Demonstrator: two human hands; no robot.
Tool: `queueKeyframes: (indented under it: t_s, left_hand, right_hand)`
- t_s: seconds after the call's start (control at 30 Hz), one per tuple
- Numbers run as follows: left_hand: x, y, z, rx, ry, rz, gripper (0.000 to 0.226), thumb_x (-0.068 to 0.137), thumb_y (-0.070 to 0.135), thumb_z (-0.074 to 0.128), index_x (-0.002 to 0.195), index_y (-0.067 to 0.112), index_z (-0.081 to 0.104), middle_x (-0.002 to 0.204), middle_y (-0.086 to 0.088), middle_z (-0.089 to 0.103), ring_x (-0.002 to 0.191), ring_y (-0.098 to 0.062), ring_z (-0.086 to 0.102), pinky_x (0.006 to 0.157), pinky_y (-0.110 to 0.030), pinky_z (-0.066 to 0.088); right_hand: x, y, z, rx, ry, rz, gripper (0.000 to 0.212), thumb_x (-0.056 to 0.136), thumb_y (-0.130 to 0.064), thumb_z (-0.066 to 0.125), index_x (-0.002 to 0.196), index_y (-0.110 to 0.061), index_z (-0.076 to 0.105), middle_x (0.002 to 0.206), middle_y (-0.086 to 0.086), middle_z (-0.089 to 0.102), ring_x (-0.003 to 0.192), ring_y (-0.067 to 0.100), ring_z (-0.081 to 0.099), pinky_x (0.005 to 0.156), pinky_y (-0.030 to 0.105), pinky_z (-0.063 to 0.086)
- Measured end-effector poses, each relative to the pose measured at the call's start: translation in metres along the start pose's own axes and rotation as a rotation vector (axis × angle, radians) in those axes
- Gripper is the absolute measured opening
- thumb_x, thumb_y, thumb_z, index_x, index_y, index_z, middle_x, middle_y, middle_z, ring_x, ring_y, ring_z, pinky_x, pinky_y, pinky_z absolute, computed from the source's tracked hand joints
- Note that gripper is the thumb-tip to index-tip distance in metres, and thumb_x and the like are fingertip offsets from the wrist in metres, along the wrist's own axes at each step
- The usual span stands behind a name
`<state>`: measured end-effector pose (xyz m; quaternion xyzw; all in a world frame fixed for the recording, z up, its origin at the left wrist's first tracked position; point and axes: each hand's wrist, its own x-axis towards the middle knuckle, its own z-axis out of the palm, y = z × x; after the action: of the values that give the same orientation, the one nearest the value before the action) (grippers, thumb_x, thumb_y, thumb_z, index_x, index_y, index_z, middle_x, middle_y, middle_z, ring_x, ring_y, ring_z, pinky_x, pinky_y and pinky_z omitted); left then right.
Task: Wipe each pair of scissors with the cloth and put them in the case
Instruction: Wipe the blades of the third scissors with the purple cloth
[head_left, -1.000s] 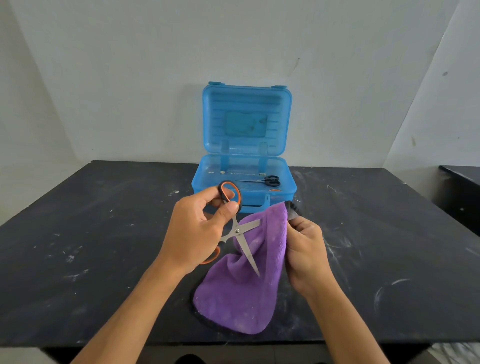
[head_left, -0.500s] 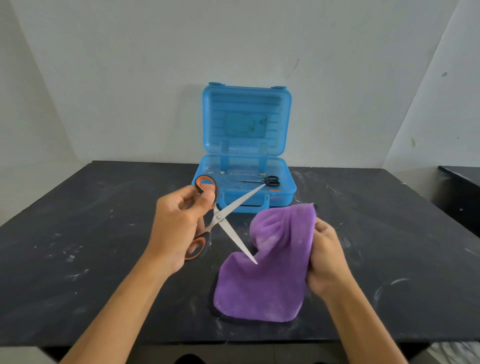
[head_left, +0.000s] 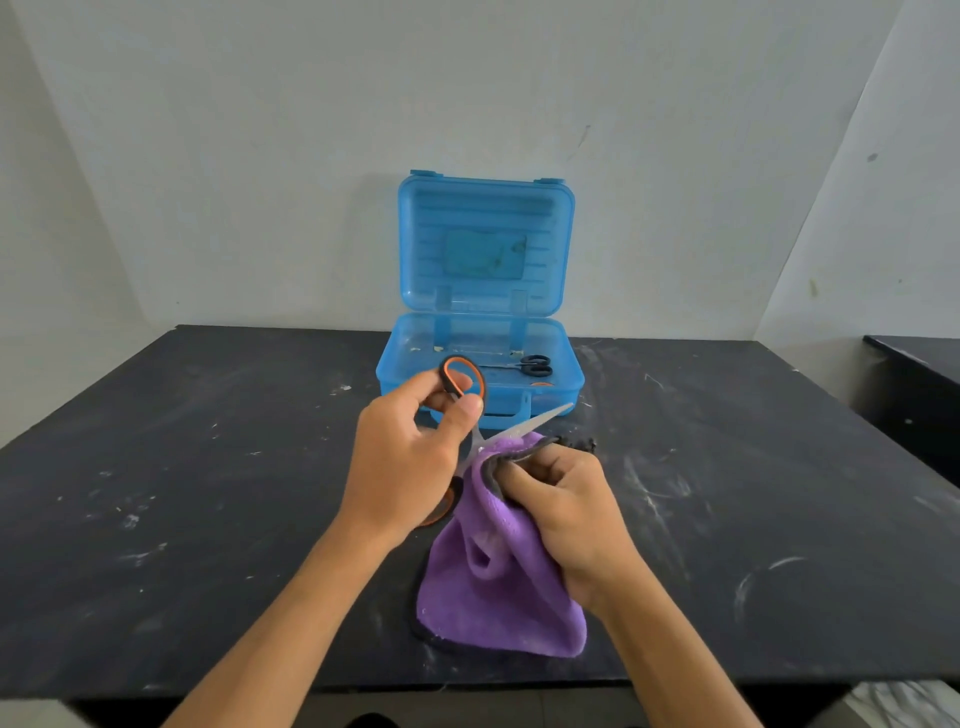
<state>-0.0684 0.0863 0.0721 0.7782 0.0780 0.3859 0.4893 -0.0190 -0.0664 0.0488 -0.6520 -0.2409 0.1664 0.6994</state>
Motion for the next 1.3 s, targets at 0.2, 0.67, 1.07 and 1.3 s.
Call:
queueKeyframes:
  t_s: [0.2, 0.67, 1.07, 1.3]
  left_hand:
    - [0.004, -0.002, -0.005, -0.095, -0.003, -0.112, 0.004, 0.091, 0.023, 0.071, 0.089, 0.023, 0.075, 0.082, 0.003, 0.075, 0.084, -0.015, 0.070, 0.081, -0.039, 0.058]
    - [0.011, -0.015, -0.006, -0.114, 0.062, -0.168, 0.011, 0.092, 0.026, 0.070, 0.081, 0.026, 0.075, 0.074, 0.004, 0.073, 0.058, -0.002, 0.057, 0.061, -0.027, 0.045]
    - [0.017, -0.015, -0.011, -0.120, 0.114, -0.189, 0.019, 0.092, 0.029, 0.069, 0.075, 0.022, 0.074, 0.065, 0.001, 0.066, 0.042, -0.005, 0.045, 0.041, -0.017, 0.042]
    - [0.019, -0.018, -0.019, -0.138, 0.000, -0.275, 0.046, 0.098, 0.029, 0.062, 0.135, 0.048, 0.043, 0.096, 0.017, 0.066, 0.053, -0.013, 0.061, 0.048, -0.027, 0.055]
  right_hand:
    - [-0.002, -0.002, 0.002, -0.031, 0.017, 0.028, 0.017, 0.084, -0.033, 0.074, 0.071, -0.025, 0.081, 0.073, 0.006, 0.080, 0.065, 0.017, 0.075, 0.060, 0.029, 0.058]
    - [-0.004, 0.005, -0.006, -0.022, 0.041, 0.075, 0.016, 0.082, -0.034, 0.073, 0.073, -0.024, 0.082, 0.076, 0.008, 0.081, 0.069, 0.020, 0.078, 0.061, 0.029, 0.059]
    - [0.000, 0.007, -0.008, -0.009, 0.050, 0.063, 0.018, 0.082, -0.032, 0.074, 0.073, -0.018, 0.081, 0.073, 0.009, 0.079, 0.066, 0.017, 0.076, 0.060, 0.026, 0.058]
    - [0.005, 0.008, -0.011, 0.060, 0.091, 0.094, 0.024, 0.081, -0.034, 0.075, 0.072, -0.013, 0.080, 0.074, 0.017, 0.078, 0.067, 0.025, 0.073, 0.063, 0.035, 0.060]
